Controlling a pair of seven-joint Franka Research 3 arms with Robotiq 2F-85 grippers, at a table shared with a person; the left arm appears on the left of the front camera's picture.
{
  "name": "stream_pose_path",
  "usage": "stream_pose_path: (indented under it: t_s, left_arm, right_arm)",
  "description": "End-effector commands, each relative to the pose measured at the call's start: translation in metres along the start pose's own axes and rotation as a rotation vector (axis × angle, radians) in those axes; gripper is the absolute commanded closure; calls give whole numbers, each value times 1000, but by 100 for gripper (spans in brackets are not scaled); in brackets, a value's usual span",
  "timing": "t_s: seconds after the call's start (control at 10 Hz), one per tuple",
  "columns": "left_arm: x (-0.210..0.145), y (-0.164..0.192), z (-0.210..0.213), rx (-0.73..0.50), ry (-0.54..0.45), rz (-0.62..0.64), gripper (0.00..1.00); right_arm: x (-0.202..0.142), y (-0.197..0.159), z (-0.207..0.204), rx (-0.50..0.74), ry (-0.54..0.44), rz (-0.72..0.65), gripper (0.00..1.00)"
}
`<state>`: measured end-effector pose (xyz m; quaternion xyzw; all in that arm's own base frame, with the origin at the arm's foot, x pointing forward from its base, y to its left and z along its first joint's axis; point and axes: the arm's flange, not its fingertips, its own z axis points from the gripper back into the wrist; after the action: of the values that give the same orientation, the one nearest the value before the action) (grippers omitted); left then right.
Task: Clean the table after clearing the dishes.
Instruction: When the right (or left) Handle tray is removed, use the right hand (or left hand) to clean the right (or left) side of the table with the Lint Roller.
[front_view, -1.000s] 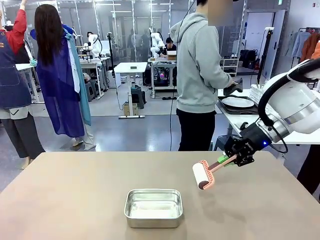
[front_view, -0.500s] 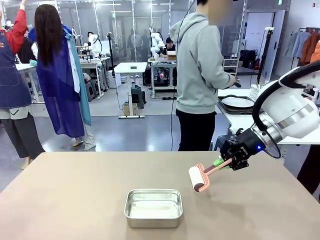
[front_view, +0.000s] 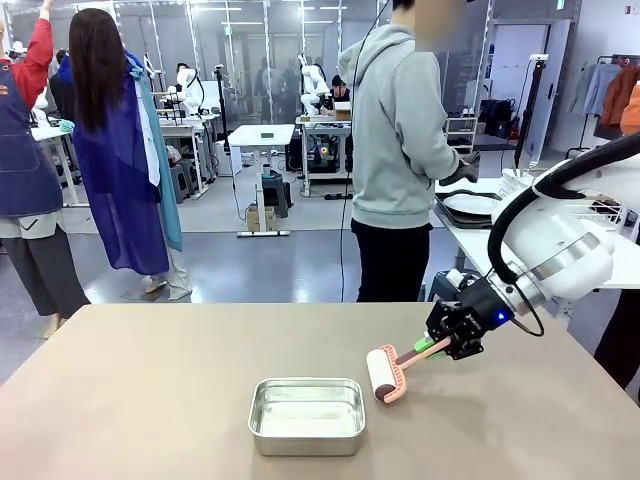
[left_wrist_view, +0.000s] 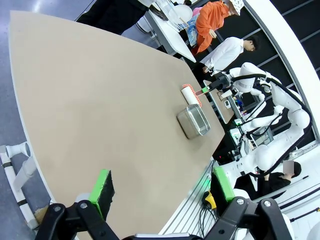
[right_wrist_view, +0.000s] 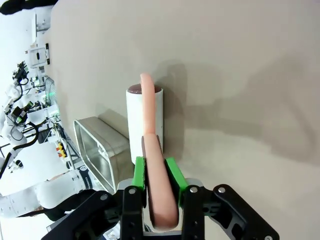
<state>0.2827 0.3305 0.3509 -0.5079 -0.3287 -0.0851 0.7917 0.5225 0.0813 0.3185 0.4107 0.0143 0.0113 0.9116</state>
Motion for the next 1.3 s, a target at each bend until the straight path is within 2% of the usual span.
stream_pose_path:
  t_s: [0.0, 0.3, 0.6, 0.7, 1.2]
  left_arm:
    - [-2, -6, 2, 2, 10, -4, 1]
    - [-2, -6, 2, 2, 10, -4, 1]
    - [-2, -6, 2, 2, 10, -4, 1]
    - [-2, -6, 2, 2, 10, -4, 1]
    - [-2, -6, 2, 2, 10, -4, 1]
  right_arm:
    - [-13, -24, 11, -96, -72, 33, 78]
    - [-27, -54, 54, -224, -159, 38, 78]
    - [-36, -72, 109, -280, -187, 12, 78]
    - [-39, -78, 126, -308, -169, -6, 78]
    - [-62, -61, 211, -504, -205, -25, 78]
